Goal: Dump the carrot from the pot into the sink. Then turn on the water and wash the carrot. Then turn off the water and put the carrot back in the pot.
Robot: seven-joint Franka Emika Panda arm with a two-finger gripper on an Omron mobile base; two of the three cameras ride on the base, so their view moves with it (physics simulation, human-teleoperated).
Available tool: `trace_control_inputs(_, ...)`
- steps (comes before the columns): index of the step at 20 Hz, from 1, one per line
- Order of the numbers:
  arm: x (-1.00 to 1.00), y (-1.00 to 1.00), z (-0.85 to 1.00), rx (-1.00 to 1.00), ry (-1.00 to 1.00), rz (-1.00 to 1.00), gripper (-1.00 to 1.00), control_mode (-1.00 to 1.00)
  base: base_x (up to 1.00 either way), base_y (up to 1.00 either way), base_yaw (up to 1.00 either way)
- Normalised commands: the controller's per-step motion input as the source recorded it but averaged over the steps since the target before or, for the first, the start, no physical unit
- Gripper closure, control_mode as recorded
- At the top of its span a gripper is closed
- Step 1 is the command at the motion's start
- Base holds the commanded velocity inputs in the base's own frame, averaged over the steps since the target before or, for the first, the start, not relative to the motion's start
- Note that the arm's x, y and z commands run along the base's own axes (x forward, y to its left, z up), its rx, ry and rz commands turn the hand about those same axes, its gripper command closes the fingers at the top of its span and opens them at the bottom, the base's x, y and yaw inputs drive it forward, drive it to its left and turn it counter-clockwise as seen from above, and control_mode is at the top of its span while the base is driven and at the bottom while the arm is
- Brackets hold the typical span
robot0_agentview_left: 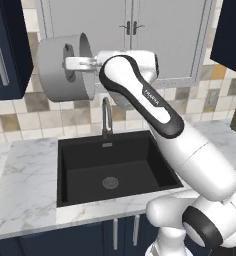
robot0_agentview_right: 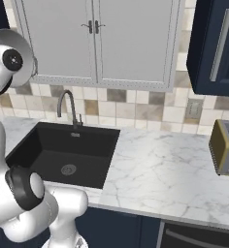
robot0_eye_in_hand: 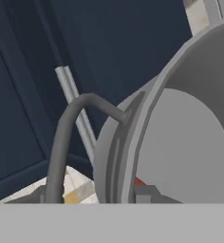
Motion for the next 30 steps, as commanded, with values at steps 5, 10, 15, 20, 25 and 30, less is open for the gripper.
trace_control_inputs(5,0.52,0.08,0.00,0.14,0.05,0.03,1.00,-1.00,0.00,0.00,0.00)
trace_control_inputs(10,0.33,0.00,-0.01,0.11,0.09,0.01,1.00,-1.00,0.00,0.00,0.00)
trace_control_inputs(15,0.25,0.00,-0.05,0.07,0.15,0.00,1.00,-1.00,0.00,0.00,0.00)
trace_control_inputs(20,0.32,0.00,-0.15,0.06,0.18,0.00,1.00,-1.00,0.00,0.00,0.00)
trace_control_inputs(25,0.39,0.00,-0.17,0.05,0.19,0.00,1.00,-1.00,0.00,0.00,0.00)
trace_control_inputs(30,0.25,0.00,-0.18,0.04,0.15,0.00,1.00,-1.00,0.00,0.00,0.00)
